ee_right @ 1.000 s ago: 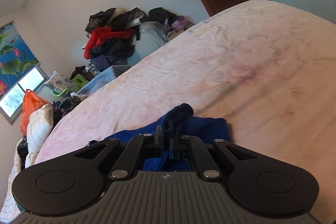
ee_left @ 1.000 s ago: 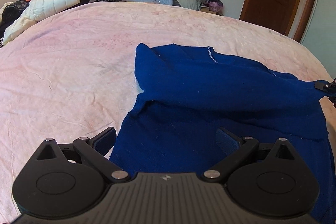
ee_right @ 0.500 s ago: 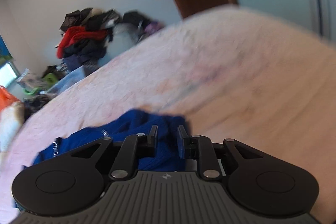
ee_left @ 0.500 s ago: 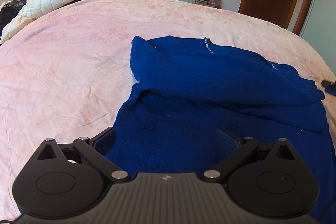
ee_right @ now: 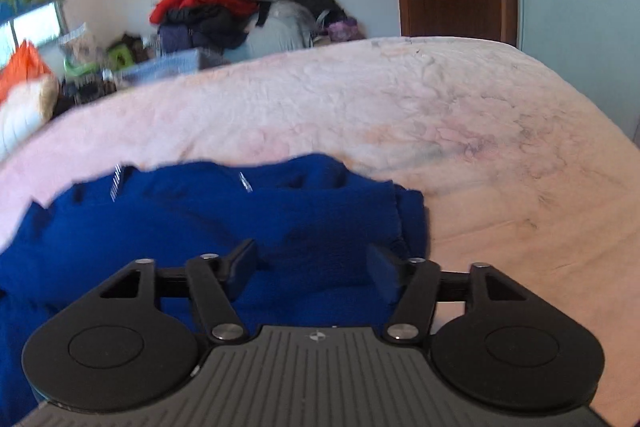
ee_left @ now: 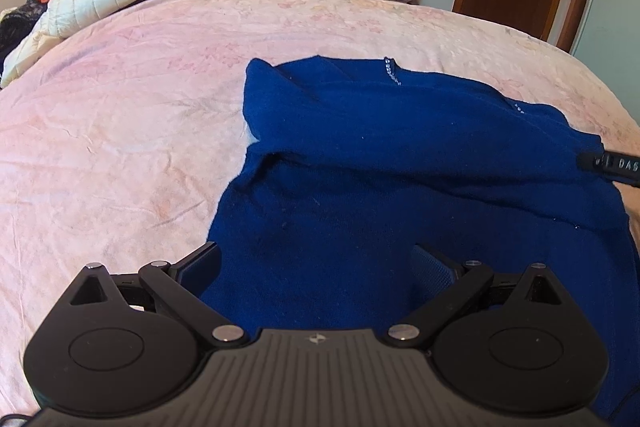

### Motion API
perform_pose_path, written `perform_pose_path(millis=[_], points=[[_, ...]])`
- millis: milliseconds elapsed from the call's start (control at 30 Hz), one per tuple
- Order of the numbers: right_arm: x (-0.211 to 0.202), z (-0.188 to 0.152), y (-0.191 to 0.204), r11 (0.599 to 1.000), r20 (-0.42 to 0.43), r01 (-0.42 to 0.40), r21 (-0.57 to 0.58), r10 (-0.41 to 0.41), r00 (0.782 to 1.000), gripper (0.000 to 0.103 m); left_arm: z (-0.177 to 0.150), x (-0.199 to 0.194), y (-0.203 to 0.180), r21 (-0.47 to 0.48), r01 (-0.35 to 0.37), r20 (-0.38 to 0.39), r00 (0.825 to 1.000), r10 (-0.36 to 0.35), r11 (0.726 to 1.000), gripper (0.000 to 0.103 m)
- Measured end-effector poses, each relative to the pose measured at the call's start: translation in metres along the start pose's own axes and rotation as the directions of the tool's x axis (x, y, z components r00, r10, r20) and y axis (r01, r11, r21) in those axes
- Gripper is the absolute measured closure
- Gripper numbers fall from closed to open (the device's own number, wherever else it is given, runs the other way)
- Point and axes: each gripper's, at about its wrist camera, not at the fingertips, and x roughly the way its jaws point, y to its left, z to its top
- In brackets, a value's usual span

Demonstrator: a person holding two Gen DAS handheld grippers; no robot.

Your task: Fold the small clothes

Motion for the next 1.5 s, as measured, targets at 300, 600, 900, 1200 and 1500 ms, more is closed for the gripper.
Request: perform_pose_path(millis=[300, 600, 900, 1200, 1500], points=[[-0.073, -0.018, -0.013, 0.993, 0.094, -0.102, 0.066, 0.095, 0.991, 0.023, -0.01, -0.006, -0.005, 0.022, -0.002, -0.002, 1.0, 0.002, 1.0, 0.001], [-0.15, -0.037, -0.017, 0.982, 0.133, -0.186, 0.013, 0.183, 0.974, 0.015, -0.024, -0.013, -0.01, 0.045, -0.009, -0.012, 1.0, 0.009, 0.999, 0.001], [-0.211, -0.06, -0.032, 0.96, 0.132, -0.276, 0.046, 0.268, 0.954, 0.007, -0.037, -0.027, -0.004, 0.058, -0.008, -0.017, 1.0, 0.009, 0.998, 0.001], [-0.21, -0.133, -0.009, 0.926, 0.051, -0.313, 0.213, 0.309, 0.95, 0.006, -0.056, -0.047, -0.007, 0.125, 0.002, -0.021, 1.0, 0.001, 0.992, 0.001], [-0.203, -0.157, 0.055, 0.965, -0.008, -0.148, 0.214, 0.153, 0.988, 0.001, -0.074, -0.06, -0.01, 0.166, 0.01, -0.02, 1.0, -0.007, 0.986, 0.001]])
